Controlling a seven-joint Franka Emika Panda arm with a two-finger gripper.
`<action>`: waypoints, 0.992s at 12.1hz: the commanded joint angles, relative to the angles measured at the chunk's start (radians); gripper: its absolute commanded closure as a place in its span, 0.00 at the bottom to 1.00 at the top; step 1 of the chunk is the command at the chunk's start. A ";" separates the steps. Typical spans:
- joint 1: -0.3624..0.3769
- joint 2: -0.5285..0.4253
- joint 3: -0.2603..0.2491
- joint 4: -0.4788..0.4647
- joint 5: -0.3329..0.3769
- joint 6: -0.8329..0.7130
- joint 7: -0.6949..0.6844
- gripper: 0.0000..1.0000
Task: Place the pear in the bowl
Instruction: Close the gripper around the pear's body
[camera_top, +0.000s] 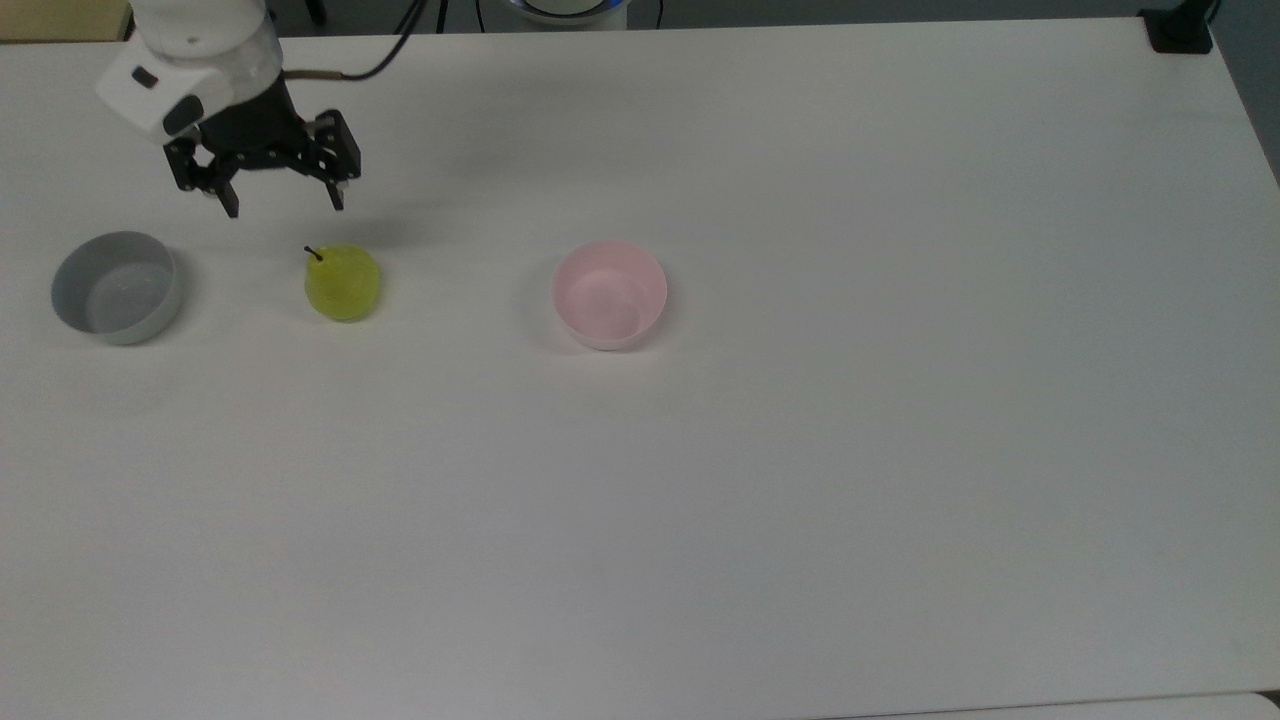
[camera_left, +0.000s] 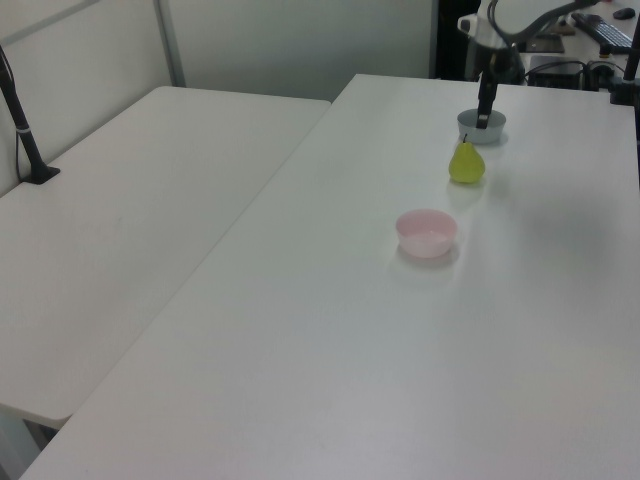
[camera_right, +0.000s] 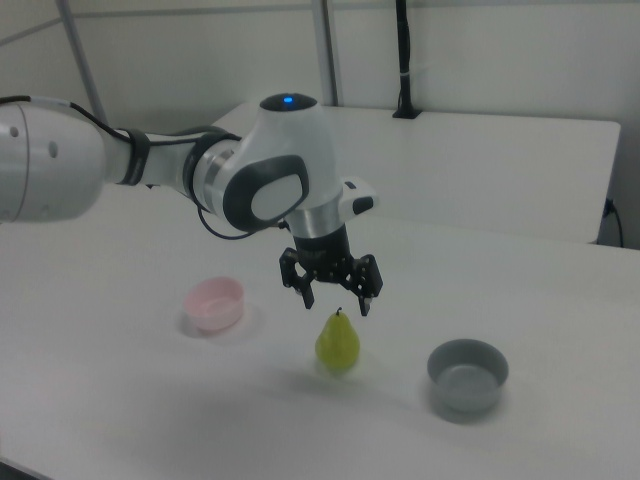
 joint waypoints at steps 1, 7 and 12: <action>0.017 0.021 0.000 -0.089 0.031 0.144 0.023 0.00; 0.034 0.121 0.006 -0.091 0.033 0.218 0.022 0.12; 0.032 0.105 0.007 -0.083 0.094 0.209 0.014 0.89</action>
